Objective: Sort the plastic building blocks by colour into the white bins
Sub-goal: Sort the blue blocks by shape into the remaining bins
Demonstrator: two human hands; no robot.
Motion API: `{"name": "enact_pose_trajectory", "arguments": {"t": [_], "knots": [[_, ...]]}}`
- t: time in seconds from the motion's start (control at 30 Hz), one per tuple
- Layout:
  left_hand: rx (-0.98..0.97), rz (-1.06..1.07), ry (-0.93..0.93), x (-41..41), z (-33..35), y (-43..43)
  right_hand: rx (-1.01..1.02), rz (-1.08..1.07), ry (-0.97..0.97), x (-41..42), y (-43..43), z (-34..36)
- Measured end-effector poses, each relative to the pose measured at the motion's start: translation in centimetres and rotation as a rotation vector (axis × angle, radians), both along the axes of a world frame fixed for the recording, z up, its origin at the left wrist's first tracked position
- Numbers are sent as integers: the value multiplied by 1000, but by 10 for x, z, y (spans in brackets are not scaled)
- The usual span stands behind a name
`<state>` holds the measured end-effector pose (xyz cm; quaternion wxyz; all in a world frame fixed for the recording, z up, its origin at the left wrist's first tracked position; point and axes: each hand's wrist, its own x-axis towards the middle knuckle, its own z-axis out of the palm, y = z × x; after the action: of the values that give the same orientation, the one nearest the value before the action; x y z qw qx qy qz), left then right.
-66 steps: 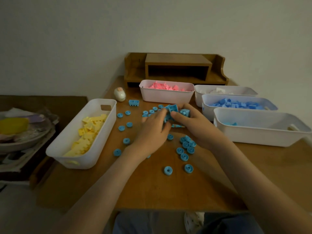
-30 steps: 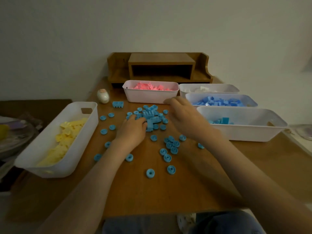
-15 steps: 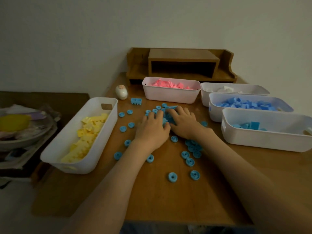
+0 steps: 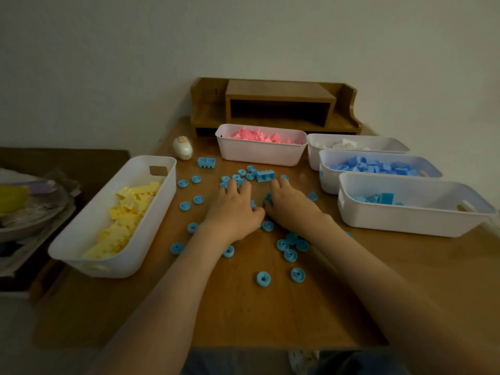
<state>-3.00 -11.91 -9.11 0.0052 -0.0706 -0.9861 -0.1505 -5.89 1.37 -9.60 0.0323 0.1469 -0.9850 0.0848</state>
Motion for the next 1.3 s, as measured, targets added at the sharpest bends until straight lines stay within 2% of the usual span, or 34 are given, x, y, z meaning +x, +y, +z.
{"name": "enact_pose_trajectory", "arguments": {"t": [0.23, 0.5, 0.8, 0.97, 1.13, 1.2, 1.3], "knots": [[-25, 22, -46, 0, 2, -1, -164, -43, 67, 12, 8, 9], [81, 63, -1, 0, 9, 7, -352, -109, 89, 30, 38, 41], [164, 31, 80, 4, 44, 52, -473, -267, 253, 32, 133, 78], [257, -134, 98, 7, 61, 104, -420, -389, 117, 26, 179, 68], [343, -379, 117, 3, 68, 157, -212, -327, -40, 29, 200, 60], [311, -437, 75, 0, 65, 174, -131, -313, -70, 32, 204, 62], [120, -449, -28, -9, 57, 189, -108, -346, -134, 33, 208, 65]]}}
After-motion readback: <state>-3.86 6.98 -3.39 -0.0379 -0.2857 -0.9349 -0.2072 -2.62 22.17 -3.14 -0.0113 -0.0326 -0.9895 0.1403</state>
